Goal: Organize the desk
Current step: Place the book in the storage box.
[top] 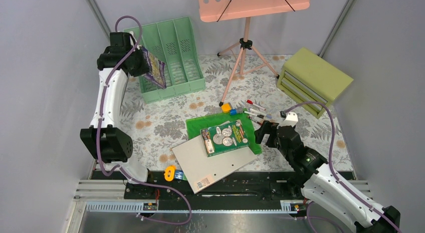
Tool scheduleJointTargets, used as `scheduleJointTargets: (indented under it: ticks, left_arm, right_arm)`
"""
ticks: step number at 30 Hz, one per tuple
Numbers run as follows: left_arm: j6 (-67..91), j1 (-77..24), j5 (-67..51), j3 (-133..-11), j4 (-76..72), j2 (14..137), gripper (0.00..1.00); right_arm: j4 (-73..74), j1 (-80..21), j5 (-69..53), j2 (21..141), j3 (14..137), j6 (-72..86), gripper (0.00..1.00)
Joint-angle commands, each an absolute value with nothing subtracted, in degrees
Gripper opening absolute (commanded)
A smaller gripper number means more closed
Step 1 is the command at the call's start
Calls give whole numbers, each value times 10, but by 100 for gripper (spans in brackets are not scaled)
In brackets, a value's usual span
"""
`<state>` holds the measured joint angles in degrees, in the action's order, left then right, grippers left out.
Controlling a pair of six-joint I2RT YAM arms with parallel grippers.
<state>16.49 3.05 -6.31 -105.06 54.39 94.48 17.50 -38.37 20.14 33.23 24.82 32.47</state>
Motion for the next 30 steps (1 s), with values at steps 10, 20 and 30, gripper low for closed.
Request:
scheduleJointTargets:
  ticks: [10, 20, 30]
  left_arm:
    - [172, 33, -63, -1132, 450, 981, 0]
    - [172, 35, -20, -1166, 457, 1021, 0]
    - [184, 41, 9, -1185, 463, 1050, 0]
  right_arm:
    - [170, -387, 224, 346, 261, 330, 99]
    - [170, -387, 222, 352, 263, 330, 99]
    - [167, -387, 216, 365, 267, 326, 99]
